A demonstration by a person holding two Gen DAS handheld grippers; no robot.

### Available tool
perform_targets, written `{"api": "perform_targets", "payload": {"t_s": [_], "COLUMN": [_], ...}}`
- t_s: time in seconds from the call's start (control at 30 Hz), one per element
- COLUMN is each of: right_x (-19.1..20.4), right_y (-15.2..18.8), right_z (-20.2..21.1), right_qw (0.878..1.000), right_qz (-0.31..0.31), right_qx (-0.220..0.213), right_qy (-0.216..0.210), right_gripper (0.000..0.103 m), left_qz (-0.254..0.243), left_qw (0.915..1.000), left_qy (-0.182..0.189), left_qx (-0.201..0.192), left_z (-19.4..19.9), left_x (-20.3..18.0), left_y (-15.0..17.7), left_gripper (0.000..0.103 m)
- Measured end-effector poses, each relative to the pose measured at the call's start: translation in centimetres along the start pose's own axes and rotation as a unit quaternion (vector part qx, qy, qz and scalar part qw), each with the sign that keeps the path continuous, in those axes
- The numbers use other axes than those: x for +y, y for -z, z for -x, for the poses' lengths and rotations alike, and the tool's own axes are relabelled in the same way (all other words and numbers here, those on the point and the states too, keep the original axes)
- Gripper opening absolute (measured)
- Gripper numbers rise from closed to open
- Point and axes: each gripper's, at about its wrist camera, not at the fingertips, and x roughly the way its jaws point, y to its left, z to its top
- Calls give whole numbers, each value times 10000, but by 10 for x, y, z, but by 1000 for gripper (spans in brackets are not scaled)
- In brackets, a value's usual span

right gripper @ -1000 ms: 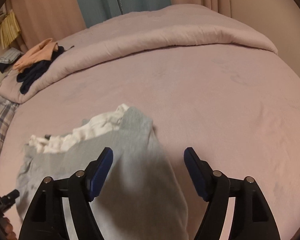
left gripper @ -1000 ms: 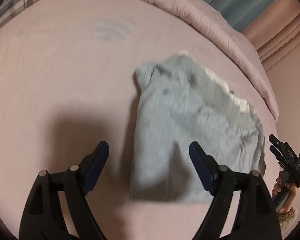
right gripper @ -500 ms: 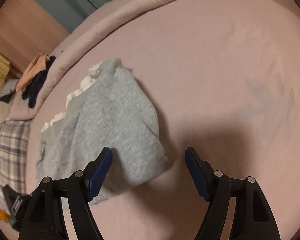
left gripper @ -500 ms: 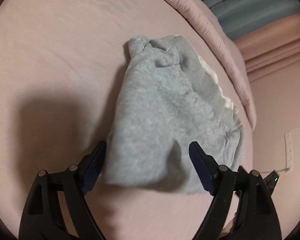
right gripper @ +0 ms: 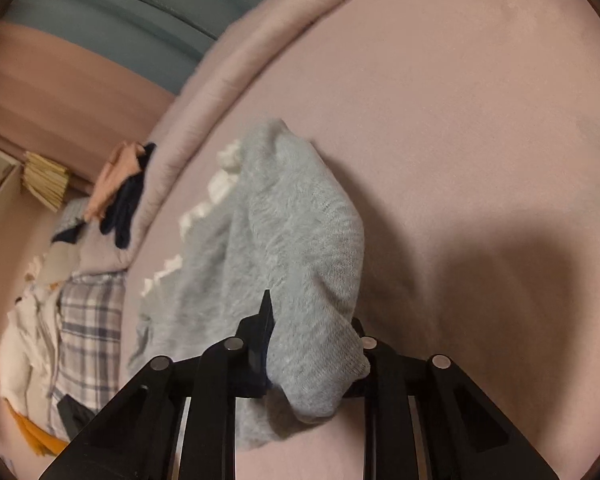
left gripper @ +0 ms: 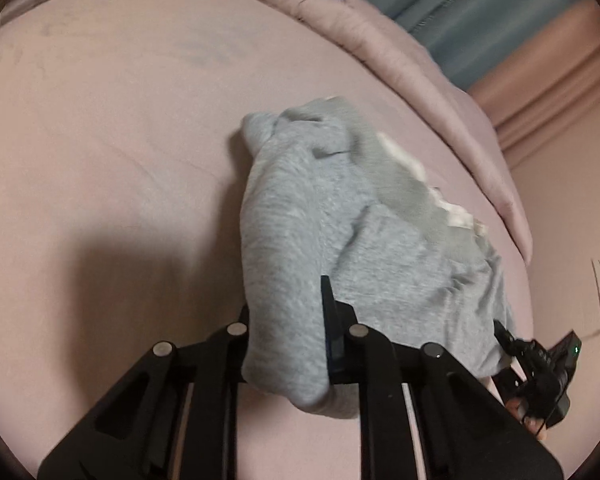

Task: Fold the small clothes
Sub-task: 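Close both tools on the end of the folded grey bundle, then lift the bundle end with the right tool while the left tool releases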

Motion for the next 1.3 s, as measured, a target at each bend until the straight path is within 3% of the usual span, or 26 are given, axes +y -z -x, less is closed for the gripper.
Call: {"api": "perform_targets", "payload": {"t_s": [0.23, 0.33, 0.5, 0.63, 0.83, 0.93, 1.0, 1.07, 1.3], "right_x": [4, 5, 2, 6, 21, 37, 51, 66, 101], "right_y": [11, 19, 31, 35, 38, 39, 41, 43, 57], "right_z": [42, 53, 69, 72, 69, 74, 76, 77, 84], "right_qw": [10000, 9996, 9982, 9965, 9925, 9891, 9850, 9805, 9614], "right_qz": [15, 151, 291, 444, 733, 1028, 1301, 1559, 2380], "right_qx": [-64, -20, -61, -110, -186, -328, -434, -528, -760], "right_qy": [10, 232, 514, 696, 962, 1004, 1045, 1078, 1152], "right_gripper": [22, 22, 22, 22, 22, 22, 22, 22, 22], "left_qz": [-111, -88, -246, -364, -486, -569, -498, -430, -162], "left_qw": [9985, 9973, 9960, 9955, 9933, 9928, 9949, 9963, 9977], "left_qy": [114, 115, 8, -104, -334, -294, -257, -293, -453], "left_qx": [531, 723, 854, 865, 990, 1010, 842, 687, 481], "left_z": [31, 36, 42, 34, 34, 41, 49, 57, 75], "left_x": [3, 2, -4, -4, -2, 0, 4, 8, 30], "left_y": [39, 61, 86, 86, 85, 81, 76, 71, 65], "left_gripper": [17, 17, 17, 19, 32, 43, 59, 65, 75]}}
